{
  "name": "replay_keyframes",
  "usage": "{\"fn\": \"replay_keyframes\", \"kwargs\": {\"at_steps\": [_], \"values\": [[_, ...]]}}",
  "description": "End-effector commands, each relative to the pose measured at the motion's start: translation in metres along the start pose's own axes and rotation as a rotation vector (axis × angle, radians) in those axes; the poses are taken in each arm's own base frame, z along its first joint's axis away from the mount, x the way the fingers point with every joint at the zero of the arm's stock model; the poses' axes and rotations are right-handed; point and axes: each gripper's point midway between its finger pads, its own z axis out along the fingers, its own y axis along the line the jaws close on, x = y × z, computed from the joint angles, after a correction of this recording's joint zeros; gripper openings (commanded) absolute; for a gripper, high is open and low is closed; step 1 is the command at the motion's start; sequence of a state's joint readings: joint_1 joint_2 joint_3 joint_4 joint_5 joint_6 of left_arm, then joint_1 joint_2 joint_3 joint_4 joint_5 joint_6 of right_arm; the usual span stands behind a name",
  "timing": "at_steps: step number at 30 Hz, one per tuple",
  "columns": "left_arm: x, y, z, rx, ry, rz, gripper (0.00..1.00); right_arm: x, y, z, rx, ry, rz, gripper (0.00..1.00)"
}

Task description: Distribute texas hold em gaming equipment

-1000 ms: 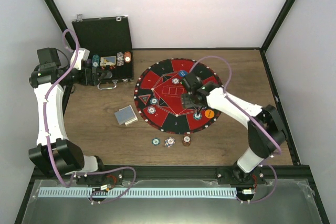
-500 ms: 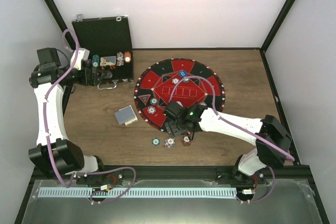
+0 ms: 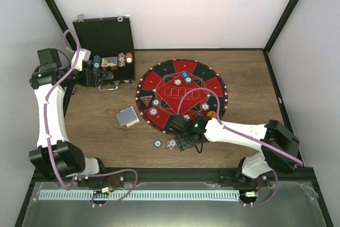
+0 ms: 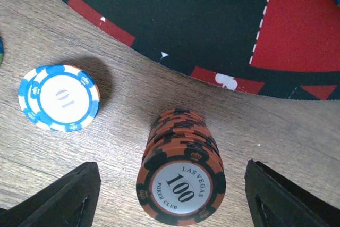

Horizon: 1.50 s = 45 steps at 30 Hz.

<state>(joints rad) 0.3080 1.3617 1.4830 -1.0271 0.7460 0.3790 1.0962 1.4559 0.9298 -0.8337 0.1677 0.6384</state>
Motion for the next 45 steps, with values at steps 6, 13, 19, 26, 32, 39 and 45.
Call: {"fn": "replay_keyframes", "kwargs": {"at_steps": [6, 13, 19, 26, 32, 39, 45], "values": [[-0.006, -0.007, -0.009, 0.001, -0.022, 0.031, 1.0, -0.001, -0.002, 0.002, 0.013, -0.016, 0.024, 0.66], [-0.007, -0.007, -0.01, -0.001, -0.025, 0.033, 1.0, 0.0, -0.006, 0.003, 0.035, -0.016, 0.023, 0.55], [-0.006, -0.007, -0.01, -0.001, -0.025, 0.034, 1.0, 0.002, -0.007, 0.006, 0.04, -0.01, 0.019, 0.55], [-0.007, -0.008, -0.011, -0.003, -0.028, 0.037, 1.0, 0.001, -0.007, 0.006, 0.038, -0.017, 0.017, 0.49], [-0.009, -0.009, -0.012, -0.004, -0.031, 0.04, 1.0, 0.002, -0.008, 0.006, 0.041, -0.018, 0.019, 0.4], [-0.008, -0.009, -0.012, -0.001, -0.03, 0.037, 1.0, -0.003, -0.007, -0.002, 0.038, -0.035, 0.02, 0.24], [-0.009, -0.009, -0.012, -0.003, -0.03, 0.036, 1.0, -0.025, -0.002, -0.025, 0.037, -0.083, 0.011, 0.14]]}}
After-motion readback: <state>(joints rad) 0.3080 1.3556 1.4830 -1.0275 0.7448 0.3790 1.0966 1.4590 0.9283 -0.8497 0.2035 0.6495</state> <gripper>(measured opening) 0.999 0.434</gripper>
